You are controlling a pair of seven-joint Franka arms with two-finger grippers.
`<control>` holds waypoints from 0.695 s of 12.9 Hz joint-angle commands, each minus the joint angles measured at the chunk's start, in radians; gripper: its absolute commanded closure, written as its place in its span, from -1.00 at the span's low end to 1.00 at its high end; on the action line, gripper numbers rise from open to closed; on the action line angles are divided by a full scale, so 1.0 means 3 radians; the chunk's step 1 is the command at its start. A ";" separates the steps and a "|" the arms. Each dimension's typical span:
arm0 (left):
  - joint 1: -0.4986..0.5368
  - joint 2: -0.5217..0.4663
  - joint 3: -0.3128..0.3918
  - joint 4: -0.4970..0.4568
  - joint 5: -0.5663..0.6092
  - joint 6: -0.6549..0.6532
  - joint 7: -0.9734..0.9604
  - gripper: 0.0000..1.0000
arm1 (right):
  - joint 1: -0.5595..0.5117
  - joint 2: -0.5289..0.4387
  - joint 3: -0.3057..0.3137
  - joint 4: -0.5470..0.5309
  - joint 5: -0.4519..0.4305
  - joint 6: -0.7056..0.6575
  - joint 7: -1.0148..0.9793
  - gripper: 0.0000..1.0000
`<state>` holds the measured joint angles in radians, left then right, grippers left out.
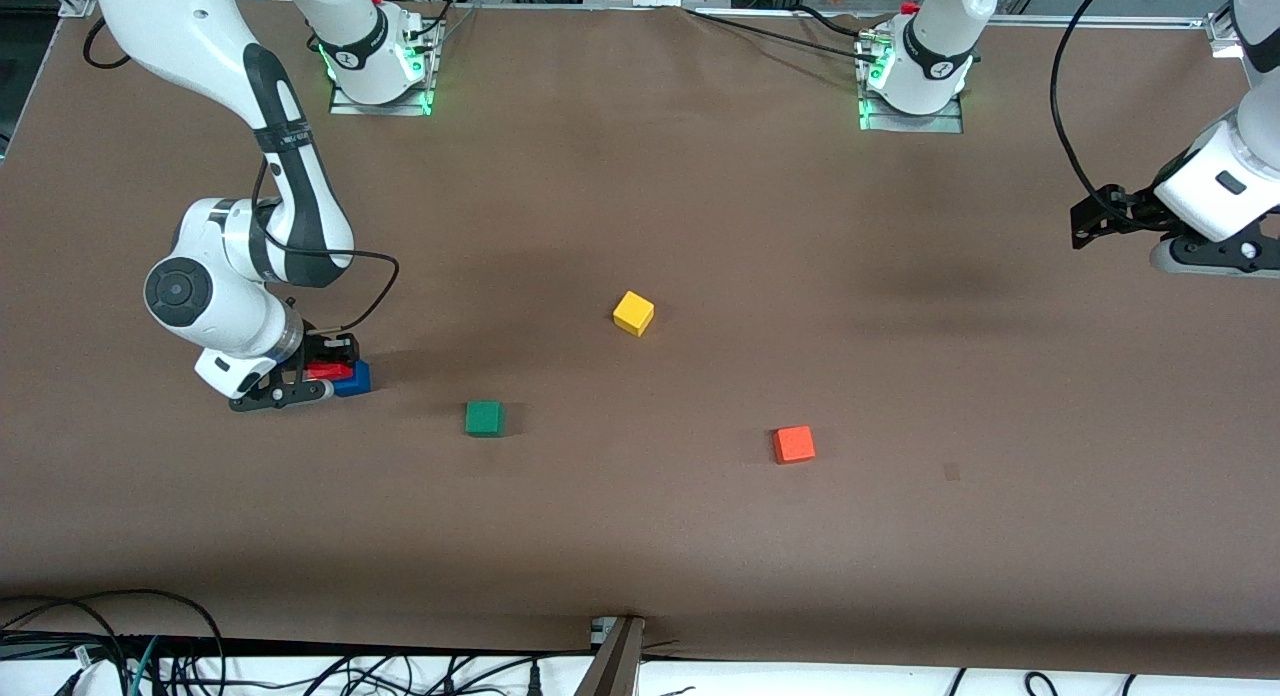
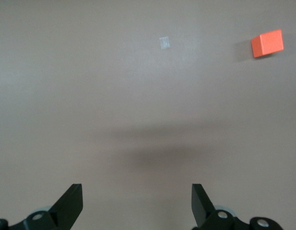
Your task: Pass red block to right arm, stack on blue
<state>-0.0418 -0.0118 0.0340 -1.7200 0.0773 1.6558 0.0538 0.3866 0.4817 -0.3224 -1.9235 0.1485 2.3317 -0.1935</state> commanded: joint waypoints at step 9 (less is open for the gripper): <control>0.0006 0.0039 -0.0006 0.0415 -0.0150 -0.0391 -0.0256 -1.00 | 0.0000 0.0046 0.0021 -0.0052 -0.0020 0.0158 0.0047 1.00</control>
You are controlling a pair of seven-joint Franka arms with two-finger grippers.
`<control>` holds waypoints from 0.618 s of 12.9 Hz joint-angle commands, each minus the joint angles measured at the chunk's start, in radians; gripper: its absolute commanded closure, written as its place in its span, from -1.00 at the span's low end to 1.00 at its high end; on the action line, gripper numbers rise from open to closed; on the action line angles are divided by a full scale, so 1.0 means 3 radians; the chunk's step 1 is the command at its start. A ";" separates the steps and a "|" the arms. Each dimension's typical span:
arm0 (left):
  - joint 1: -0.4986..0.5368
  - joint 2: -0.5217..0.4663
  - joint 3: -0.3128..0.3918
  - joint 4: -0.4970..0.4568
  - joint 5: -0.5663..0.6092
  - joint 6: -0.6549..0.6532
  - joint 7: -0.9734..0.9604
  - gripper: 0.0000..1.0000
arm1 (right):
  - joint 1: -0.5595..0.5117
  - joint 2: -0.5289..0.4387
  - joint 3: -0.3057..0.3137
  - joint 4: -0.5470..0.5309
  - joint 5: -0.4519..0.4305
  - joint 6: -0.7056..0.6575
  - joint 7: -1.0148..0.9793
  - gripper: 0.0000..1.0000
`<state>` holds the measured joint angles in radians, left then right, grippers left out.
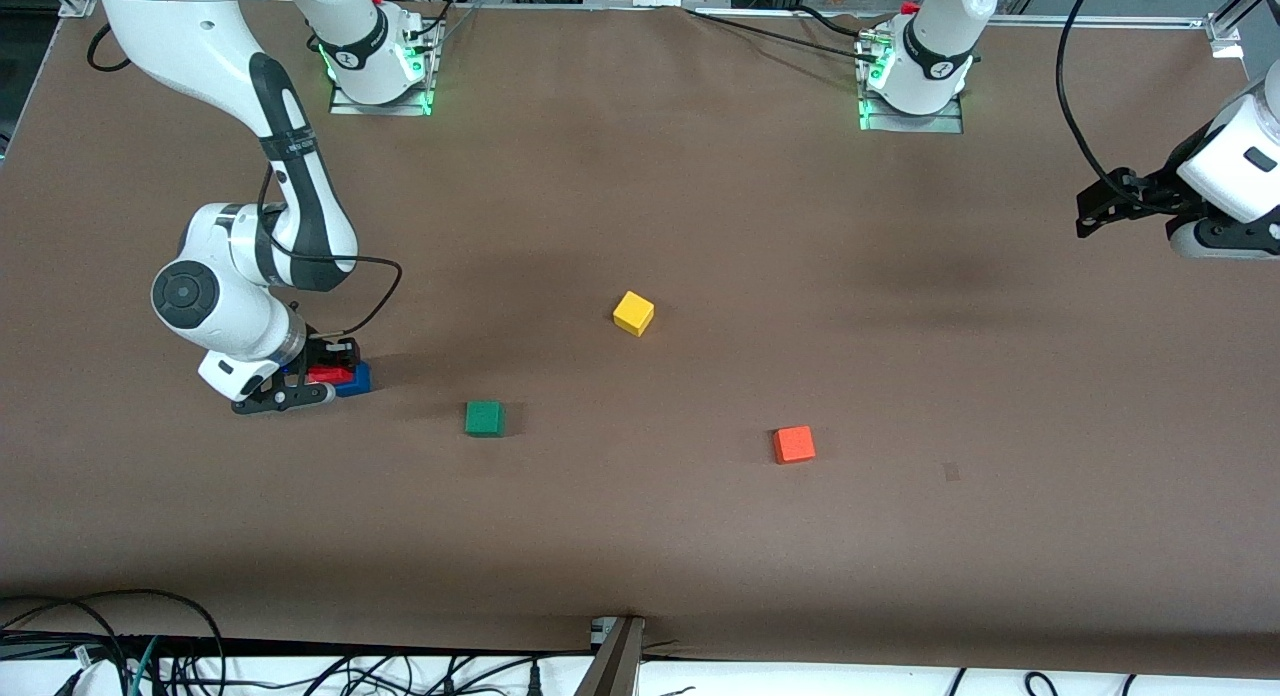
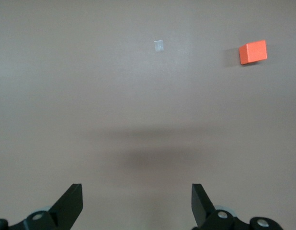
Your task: Pass red block to right arm, stack on blue
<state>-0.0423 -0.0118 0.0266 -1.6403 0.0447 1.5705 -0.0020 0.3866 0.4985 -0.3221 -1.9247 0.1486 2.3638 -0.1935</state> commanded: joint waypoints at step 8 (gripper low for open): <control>-0.0007 0.0039 -0.0007 0.0155 -0.0047 -0.0127 -0.0070 -1.00 | 0.0015 -0.0015 0.0026 -0.0052 -0.0010 0.0046 0.0036 1.00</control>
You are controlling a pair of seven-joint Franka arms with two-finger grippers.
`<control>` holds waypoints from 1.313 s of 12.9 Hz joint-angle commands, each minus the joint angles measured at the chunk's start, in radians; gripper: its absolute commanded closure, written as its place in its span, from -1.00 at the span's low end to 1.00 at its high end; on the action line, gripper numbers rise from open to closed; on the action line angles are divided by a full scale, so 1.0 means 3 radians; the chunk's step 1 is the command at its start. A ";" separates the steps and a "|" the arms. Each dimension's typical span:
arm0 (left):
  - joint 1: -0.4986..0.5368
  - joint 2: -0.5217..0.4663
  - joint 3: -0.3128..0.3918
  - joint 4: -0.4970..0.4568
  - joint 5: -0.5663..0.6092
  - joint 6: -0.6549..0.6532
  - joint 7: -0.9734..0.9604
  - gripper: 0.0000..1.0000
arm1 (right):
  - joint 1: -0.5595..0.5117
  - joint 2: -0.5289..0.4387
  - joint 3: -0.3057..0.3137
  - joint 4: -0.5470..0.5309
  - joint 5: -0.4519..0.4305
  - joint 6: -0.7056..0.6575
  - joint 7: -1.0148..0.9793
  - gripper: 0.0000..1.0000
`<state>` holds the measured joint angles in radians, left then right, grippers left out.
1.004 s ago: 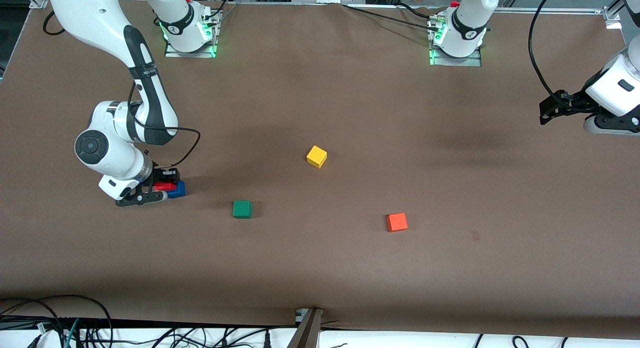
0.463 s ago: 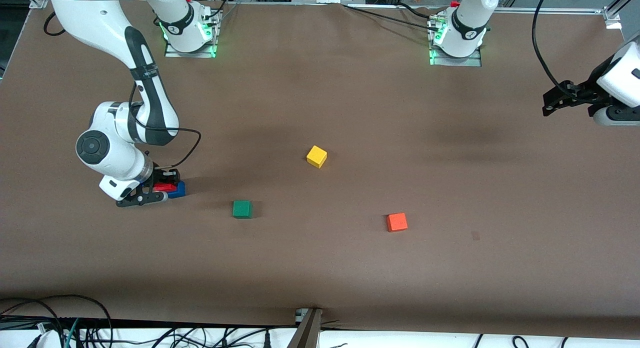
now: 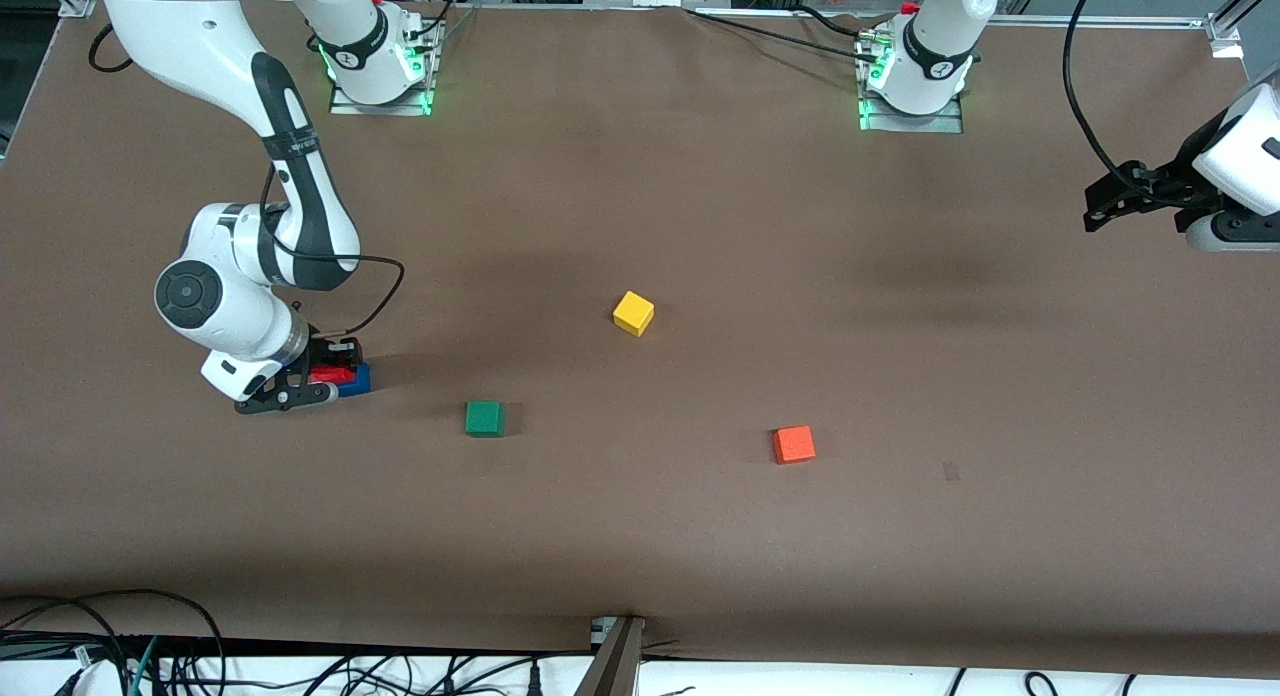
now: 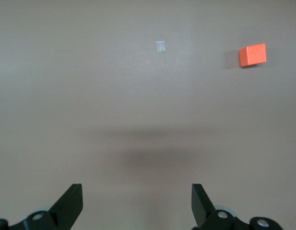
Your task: Pass red block to right arm, stack on blue
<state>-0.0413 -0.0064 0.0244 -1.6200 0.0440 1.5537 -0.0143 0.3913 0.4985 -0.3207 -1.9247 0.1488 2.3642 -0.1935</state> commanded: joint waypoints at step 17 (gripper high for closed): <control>-0.0005 0.0026 0.0001 0.0087 -0.0039 -0.0076 -0.0039 -1.00 | -0.0041 -0.0158 -0.0102 0.1250 -0.0020 -0.1921 -0.0015 -1.00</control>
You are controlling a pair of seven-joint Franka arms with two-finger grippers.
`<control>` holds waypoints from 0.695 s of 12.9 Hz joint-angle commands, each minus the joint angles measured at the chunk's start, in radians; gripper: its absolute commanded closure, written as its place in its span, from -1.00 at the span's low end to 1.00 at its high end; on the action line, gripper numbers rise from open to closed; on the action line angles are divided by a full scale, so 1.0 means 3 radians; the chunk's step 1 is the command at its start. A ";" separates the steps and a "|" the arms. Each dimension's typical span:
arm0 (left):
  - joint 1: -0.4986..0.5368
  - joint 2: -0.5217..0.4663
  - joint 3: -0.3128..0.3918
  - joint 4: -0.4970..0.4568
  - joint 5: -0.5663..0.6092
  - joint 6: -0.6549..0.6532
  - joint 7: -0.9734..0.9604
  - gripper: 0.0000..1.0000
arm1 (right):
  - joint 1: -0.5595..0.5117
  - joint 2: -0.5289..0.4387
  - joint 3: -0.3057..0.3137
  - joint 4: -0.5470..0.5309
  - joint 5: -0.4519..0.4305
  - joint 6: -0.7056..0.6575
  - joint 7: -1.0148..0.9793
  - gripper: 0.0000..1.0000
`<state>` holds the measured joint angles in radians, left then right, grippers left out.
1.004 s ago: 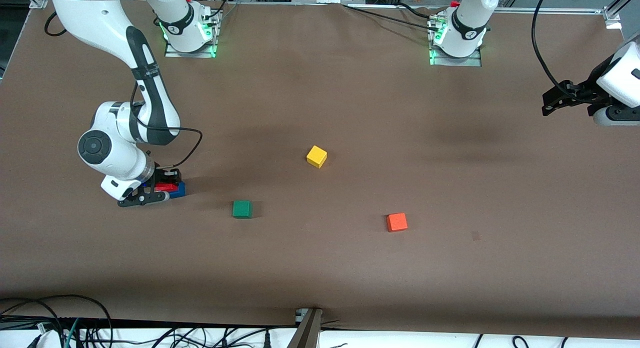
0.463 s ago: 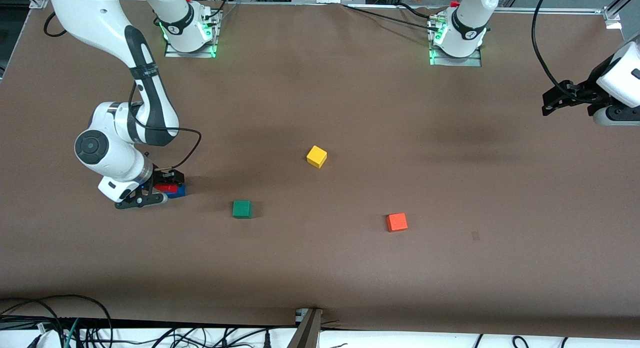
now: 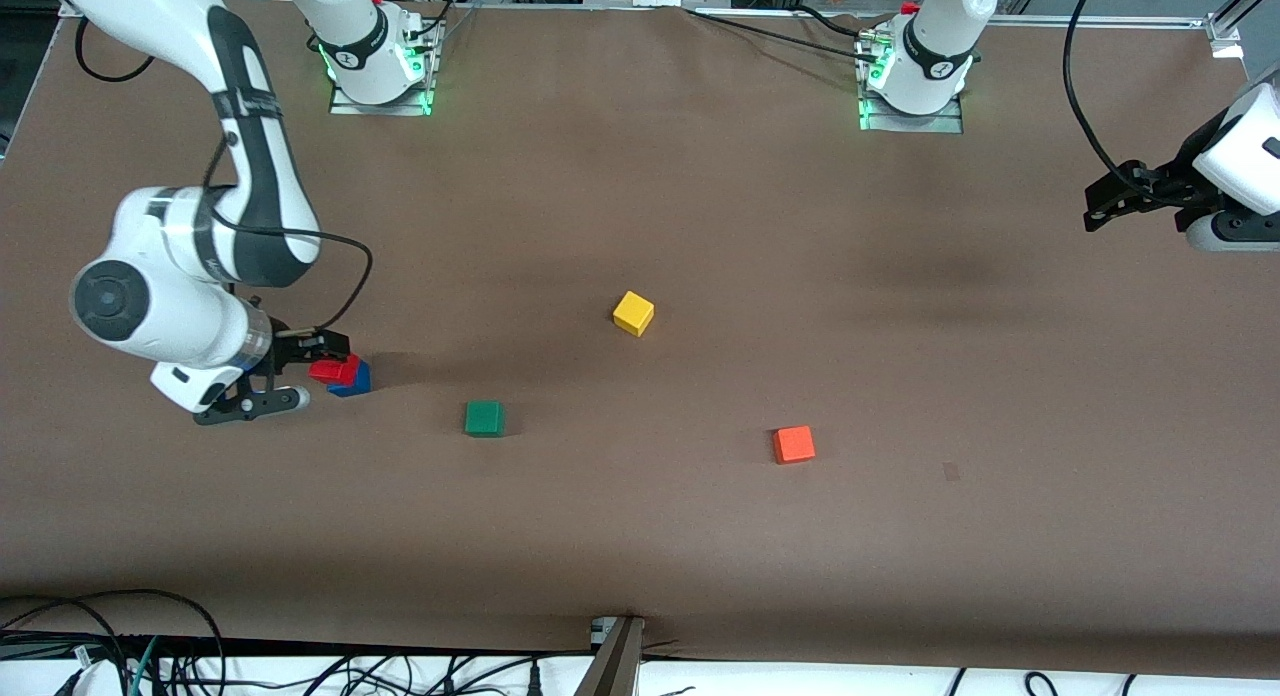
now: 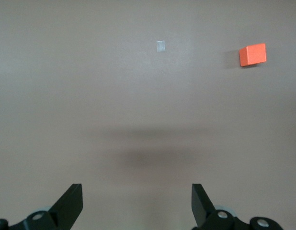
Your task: Pass red block to right arm, stack on blue
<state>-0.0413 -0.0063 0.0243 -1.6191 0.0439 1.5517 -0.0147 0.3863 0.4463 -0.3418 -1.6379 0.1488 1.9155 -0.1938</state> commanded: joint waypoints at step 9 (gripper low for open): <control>-0.0016 0.0026 -0.0004 0.0079 -0.0044 -0.0069 -0.0033 -1.00 | -0.0060 -0.0244 -0.0185 0.1114 -0.0183 -0.1814 0.0037 -1.00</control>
<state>-0.0417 -0.0061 0.0230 -1.6190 0.0439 1.5510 -0.0147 0.3790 0.4078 -0.4130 -1.3229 0.1349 1.4053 -0.1943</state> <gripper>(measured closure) 0.000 0.000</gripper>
